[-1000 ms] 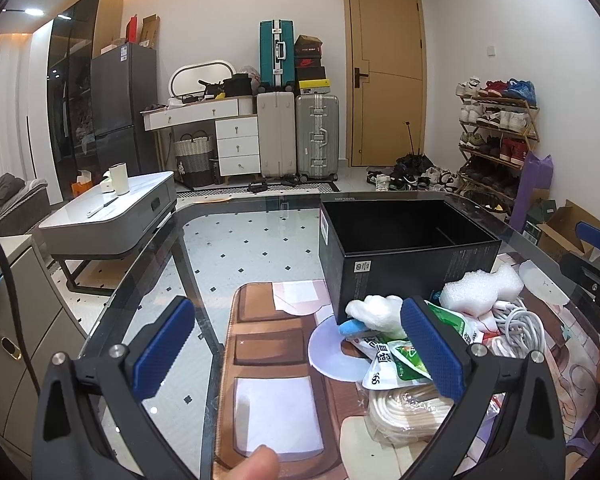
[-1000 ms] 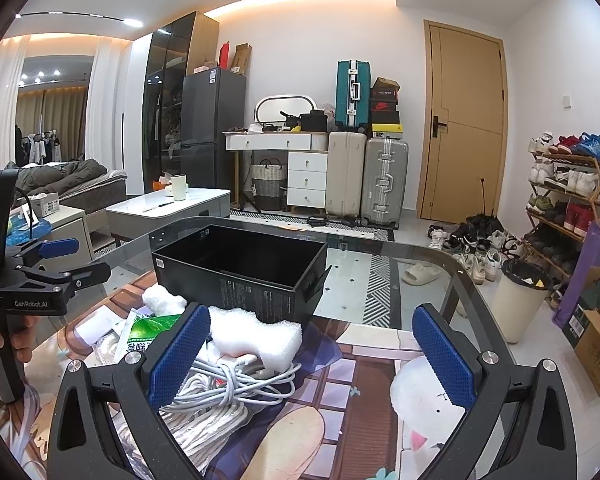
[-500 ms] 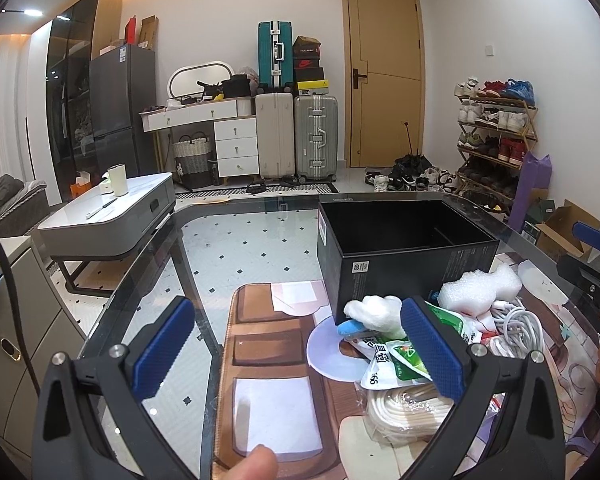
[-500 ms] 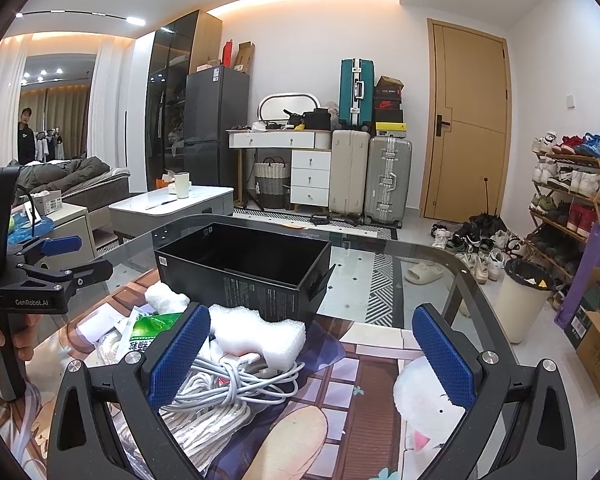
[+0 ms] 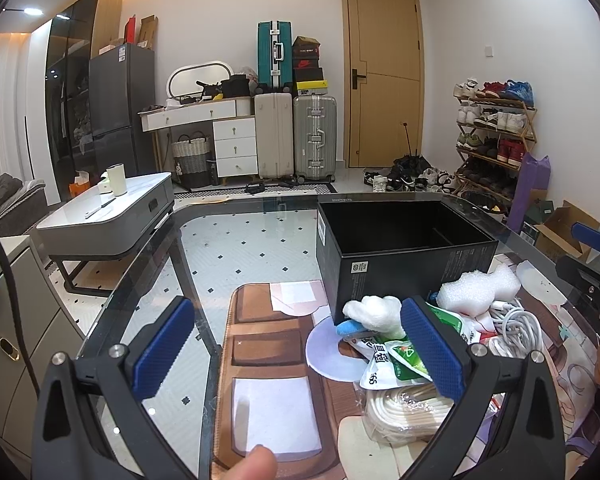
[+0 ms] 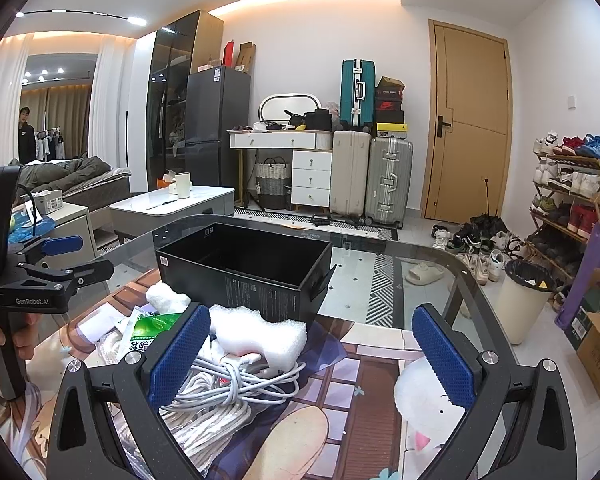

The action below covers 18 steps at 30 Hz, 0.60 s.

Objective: Organize soft objects

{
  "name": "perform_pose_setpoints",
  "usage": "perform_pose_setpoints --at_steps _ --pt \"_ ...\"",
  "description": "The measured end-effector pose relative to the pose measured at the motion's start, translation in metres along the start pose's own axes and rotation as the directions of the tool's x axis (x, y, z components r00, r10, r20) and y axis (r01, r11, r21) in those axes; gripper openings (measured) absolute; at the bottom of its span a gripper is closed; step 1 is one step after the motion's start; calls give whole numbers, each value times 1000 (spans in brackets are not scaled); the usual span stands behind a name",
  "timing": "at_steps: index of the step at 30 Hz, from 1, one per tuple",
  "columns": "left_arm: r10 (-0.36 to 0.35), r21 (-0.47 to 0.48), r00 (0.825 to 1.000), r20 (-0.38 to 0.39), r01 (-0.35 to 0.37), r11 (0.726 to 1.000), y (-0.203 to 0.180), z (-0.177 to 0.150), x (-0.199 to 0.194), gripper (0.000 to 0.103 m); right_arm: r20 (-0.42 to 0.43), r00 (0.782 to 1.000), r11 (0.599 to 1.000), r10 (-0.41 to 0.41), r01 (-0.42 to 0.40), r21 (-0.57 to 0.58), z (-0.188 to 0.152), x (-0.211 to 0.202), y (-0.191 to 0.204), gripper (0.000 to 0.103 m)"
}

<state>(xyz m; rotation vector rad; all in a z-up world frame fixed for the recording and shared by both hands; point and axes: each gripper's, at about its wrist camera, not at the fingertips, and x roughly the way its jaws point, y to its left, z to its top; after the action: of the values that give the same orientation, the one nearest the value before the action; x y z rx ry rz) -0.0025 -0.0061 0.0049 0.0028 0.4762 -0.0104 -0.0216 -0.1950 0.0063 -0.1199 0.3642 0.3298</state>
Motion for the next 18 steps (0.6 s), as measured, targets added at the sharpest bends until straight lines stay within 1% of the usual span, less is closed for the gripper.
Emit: perform_pose_setpoints --at_steps 18 --pt "-3 0 1000 1 3 1000 0 -1 0 103 4 1000 1000 0 0 2 1 0 0 103"
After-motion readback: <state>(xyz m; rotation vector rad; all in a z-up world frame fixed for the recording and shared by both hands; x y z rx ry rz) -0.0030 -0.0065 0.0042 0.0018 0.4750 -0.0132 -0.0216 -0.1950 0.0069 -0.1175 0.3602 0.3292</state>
